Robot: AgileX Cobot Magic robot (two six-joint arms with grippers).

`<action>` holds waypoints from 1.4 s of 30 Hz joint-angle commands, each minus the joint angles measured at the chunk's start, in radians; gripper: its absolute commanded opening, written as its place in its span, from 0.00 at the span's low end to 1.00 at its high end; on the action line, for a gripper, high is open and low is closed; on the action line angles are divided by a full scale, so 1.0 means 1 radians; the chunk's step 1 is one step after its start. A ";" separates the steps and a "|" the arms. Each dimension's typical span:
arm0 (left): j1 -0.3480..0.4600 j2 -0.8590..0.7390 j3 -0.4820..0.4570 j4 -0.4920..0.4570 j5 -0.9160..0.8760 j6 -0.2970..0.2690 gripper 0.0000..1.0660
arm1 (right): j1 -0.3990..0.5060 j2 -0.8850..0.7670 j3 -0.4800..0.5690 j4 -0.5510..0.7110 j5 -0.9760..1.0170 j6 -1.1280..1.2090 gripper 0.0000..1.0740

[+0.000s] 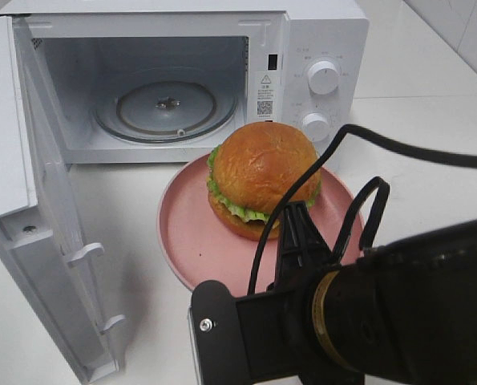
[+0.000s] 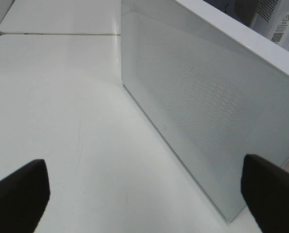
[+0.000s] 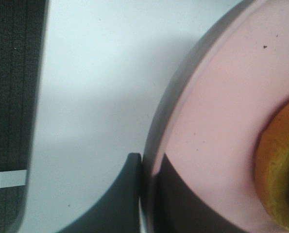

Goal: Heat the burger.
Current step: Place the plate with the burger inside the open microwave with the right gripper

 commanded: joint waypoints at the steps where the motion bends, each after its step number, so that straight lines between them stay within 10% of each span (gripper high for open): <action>1: 0.005 -0.017 0.000 -0.004 0.000 -0.006 0.94 | -0.080 -0.014 -0.013 -0.054 -0.094 -0.182 0.00; 17: 0.005 -0.017 0.000 -0.004 0.000 -0.006 0.94 | -0.322 -0.014 -0.013 0.114 -0.354 -0.663 0.00; 31: 0.005 -0.017 0.000 -0.004 0.000 -0.006 0.94 | -0.496 0.026 -0.045 0.774 -0.337 -1.488 0.00; 42: 0.005 -0.017 0.000 -0.004 0.000 -0.006 0.94 | -0.499 0.121 -0.178 0.733 -0.266 -1.502 0.00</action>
